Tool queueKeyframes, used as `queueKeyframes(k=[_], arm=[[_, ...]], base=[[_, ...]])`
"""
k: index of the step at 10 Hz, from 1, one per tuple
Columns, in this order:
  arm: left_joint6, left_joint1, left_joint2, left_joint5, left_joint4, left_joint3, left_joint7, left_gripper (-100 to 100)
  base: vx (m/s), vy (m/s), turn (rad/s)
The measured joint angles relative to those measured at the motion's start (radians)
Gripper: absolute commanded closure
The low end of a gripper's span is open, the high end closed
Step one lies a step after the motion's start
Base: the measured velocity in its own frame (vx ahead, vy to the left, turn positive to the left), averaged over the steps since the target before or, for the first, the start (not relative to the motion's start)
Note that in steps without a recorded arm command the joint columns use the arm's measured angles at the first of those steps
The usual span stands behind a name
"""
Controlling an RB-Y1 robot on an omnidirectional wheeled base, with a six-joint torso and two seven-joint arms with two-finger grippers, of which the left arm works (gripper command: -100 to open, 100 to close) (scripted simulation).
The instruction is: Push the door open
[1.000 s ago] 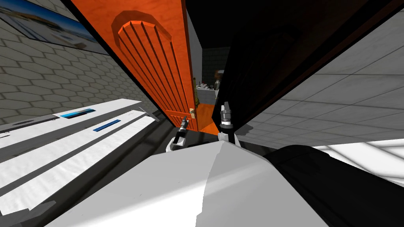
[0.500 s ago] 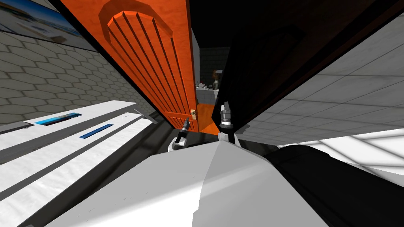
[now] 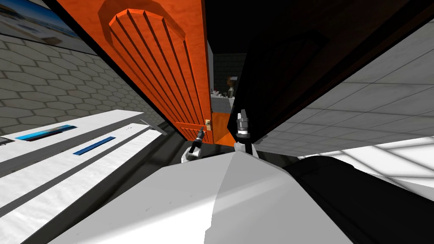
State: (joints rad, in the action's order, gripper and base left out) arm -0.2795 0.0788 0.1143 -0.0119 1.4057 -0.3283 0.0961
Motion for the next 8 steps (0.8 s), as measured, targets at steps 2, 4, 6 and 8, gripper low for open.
queueKeyframes(k=[2, 4, 6, 8], arm=[[-0.003, -0.012, -0.006, 0.001, -0.016, 0.008, -0.002, -100], [-0.006, -0.024, -0.014, 0.001, -0.034, 0.017, -0.004, -100], [-0.007, -0.031, -0.017, 0.002, -0.043, 0.021, -0.005, 100], [-0.008, -0.035, -0.018, 0.002, -0.04, 0.022, -0.005, 100]], base=[[0.198, -0.076, -0.035], [0.208, -0.086, -0.027], [0.041, -0.014, 0.002], [-0.02, 0.011, -0.018]])
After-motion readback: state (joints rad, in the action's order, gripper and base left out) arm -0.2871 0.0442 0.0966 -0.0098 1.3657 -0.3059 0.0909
